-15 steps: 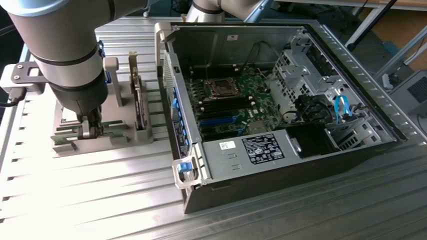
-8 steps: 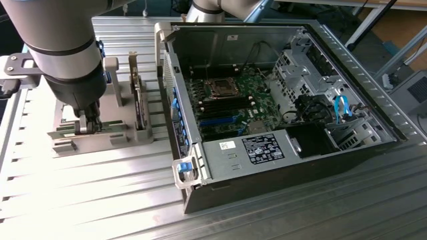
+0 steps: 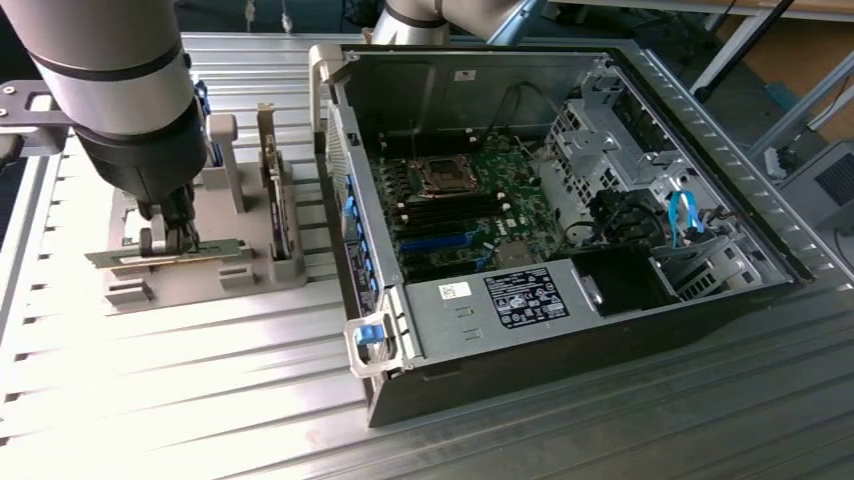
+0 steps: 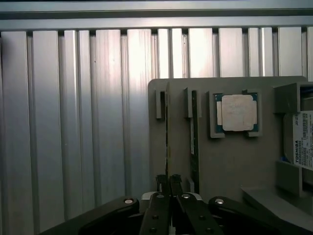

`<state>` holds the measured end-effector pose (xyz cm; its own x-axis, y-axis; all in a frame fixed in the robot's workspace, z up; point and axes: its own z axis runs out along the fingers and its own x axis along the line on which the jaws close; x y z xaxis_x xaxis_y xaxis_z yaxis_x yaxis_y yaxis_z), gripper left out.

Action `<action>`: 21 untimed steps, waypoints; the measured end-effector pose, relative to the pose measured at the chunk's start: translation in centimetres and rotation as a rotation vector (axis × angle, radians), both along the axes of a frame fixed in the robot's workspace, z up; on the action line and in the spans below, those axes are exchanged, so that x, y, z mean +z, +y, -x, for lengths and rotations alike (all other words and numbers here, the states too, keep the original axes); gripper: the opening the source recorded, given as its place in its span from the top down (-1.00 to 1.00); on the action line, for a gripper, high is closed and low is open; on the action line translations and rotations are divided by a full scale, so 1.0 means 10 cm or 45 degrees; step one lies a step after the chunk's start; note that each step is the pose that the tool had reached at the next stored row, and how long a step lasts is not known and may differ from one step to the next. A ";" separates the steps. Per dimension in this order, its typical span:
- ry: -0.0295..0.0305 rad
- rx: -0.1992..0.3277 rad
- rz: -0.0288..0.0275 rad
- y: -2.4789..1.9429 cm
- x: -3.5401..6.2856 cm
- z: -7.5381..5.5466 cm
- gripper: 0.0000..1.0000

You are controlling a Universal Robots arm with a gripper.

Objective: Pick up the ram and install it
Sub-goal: 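Pick up the ram and move it above insertion slot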

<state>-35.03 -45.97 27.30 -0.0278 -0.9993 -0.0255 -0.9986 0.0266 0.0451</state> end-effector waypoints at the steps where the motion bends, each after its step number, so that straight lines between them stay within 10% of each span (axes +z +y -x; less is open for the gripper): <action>1: 0.0000 0.000 0.0000 0.000 0.021 0.00 0.76; 21: -0.0001 0.000 -0.0001 0.000 0.509 0.00 0.76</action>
<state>-35.03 -45.97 32.40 -0.0278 -0.9993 -0.0255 -0.9986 0.0266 0.0450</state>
